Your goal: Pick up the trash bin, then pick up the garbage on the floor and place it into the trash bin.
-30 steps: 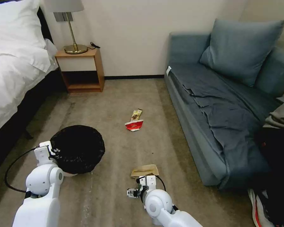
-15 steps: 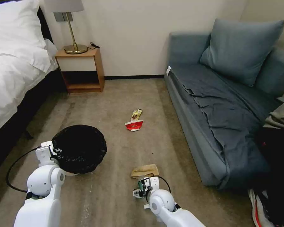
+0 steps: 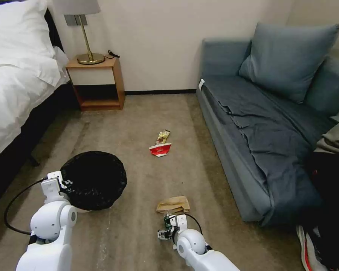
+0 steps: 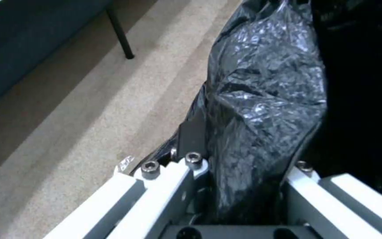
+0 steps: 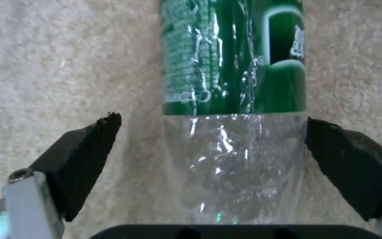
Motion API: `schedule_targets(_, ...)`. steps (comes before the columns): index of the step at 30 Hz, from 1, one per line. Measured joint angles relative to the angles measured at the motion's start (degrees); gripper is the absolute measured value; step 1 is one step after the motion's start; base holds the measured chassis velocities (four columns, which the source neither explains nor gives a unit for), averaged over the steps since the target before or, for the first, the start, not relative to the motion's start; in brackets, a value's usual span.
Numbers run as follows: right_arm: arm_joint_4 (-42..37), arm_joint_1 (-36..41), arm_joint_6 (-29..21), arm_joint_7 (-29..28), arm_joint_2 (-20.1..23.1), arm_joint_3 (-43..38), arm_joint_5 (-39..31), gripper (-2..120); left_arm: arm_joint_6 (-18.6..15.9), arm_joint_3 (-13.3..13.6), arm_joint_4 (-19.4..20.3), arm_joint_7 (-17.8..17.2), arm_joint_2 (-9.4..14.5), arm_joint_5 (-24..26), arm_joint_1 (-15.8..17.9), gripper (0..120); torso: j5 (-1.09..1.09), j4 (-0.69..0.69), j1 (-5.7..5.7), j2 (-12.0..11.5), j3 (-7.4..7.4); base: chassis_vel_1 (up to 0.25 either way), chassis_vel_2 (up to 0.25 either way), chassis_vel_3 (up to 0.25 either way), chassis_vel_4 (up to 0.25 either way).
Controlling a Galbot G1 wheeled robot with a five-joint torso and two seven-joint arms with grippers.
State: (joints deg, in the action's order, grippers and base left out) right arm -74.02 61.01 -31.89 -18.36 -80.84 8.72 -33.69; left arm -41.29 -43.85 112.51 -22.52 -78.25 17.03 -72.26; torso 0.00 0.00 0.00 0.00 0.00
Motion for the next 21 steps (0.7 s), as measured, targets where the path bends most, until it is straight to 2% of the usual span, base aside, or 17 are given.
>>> schedule_targets(1,0.0,0.0,0.0,0.0,0.0,0.0,0.0,98,0.0,0.0,0.0,0.0,0.0,0.0,0.0,2,0.00,0.00,0.00,0.0,0.00,0.000,0.000,0.000,0.000)
schedule_targets(4,1.0,0.2,1.8,1.0,-0.2,-0.2,1.4,86,0.0,-0.1,0.4,0.0,-0.2,-0.1,-0.4,2,-0.05,-0.02,0.00,0.0,-0.02,0.000,0.000,0.000,0.000)
schedule_targets(5,1.0,0.2,1.8,1.0,-0.2,-0.2,1.4,86,0.0,-0.1,0.4,0.0,-0.2,-0.1,-0.4,2,-0.05,-0.02,0.00,0.0,-0.02,0.000,0.000,0.000,0.000)
schedule_targets(6,1.2,0.3,2.2,1.1,-0.2,-0.3,1.6,79,0.0,-0.2,0.5,0.0,-0.2,-0.2,-0.5,2,-0.05,-0.03,0.00,0.0,-0.02,0.000,0.000,0.000,0.000)
schedule_targets(8,1.3,0.3,2.3,1.1,-0.2,-0.3,1.7,76,0.0,-0.2,0.6,0.0,-0.3,-0.2,-0.6,2,-0.04,-0.02,0.00,0.0,-0.02,0.000,0.000,0.000,0.000)
schedule_targets(9,1.4,0.3,2.6,1.1,-0.2,-0.3,1.7,68,0.0,-0.3,0.7,0.0,-0.4,-0.2,-0.7,2,-0.05,-0.03,0.00,0.0,-0.02,0.000,0.000,0.000,0.000)
schedule_targets(10,1.4,0.3,2.6,1.1,-0.2,-0.3,1.7,68,0.0,-0.3,0.7,0.0,-0.4,-0.2,-0.7,2,-0.05,-0.03,0.00,0.0,-0.02,0.000,0.000,0.000,0.000)
schedule_targets(13,1.4,0.6,2.7,1.6,-0.1,-0.9,2.1,52,0.0,-0.3,0.8,0.0,-0.6,-0.5,-1.0,2,-0.05,-0.05,-0.01,0.0,-0.02,0.000,0.000,0.000,0.000)
schedule_targets(21,1.4,0.5,2.7,1.8,0.1,-1.1,2.5,36,0.3,-0.4,0.6,0.2,-1.0,-0.7,-1.2,2,-0.03,-0.03,-0.01,0.0,-0.01,0.000,0.000,0.000,0.000)
